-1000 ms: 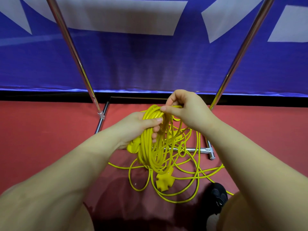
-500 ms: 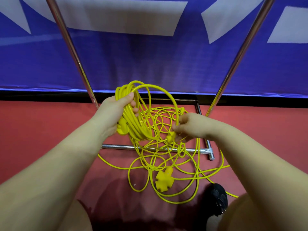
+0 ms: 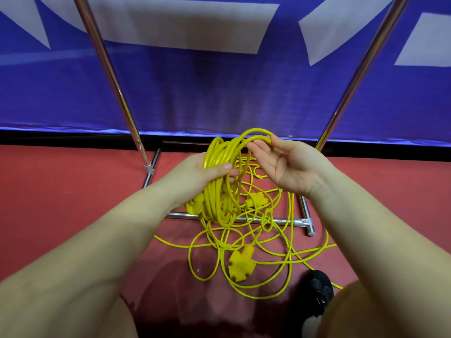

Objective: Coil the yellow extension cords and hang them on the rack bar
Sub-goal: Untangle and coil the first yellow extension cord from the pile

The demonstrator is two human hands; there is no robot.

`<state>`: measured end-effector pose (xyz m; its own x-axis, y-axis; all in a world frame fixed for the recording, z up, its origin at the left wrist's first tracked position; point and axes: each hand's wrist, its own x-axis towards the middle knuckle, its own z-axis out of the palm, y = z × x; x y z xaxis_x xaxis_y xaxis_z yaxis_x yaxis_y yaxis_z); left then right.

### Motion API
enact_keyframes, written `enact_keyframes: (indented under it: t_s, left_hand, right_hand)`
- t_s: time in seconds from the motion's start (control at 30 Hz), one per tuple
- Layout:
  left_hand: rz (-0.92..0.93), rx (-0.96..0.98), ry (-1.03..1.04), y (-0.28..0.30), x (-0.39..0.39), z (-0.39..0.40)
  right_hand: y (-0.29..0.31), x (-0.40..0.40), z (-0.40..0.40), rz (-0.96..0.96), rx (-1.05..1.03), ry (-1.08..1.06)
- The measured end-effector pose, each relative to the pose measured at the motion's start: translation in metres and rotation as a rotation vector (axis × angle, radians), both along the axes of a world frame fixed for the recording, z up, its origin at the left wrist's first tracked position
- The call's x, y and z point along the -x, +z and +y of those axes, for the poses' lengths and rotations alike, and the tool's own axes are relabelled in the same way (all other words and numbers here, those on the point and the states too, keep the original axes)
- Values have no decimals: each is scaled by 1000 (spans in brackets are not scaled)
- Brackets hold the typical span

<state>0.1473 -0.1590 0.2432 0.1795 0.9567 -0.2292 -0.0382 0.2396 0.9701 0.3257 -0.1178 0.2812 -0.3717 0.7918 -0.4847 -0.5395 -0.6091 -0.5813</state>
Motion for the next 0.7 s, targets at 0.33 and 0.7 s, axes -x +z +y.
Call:
enact_keyframes:
  t_s: [0.33, 0.7]
  left_hand:
    - [-47, 20, 212, 5, 2, 3]
    - [-226, 104, 410, 19, 14, 9]
  right_hand:
    - [-14, 9, -9, -724, -569, 363]
    - [-44, 15, -14, -1353, -1004, 787]
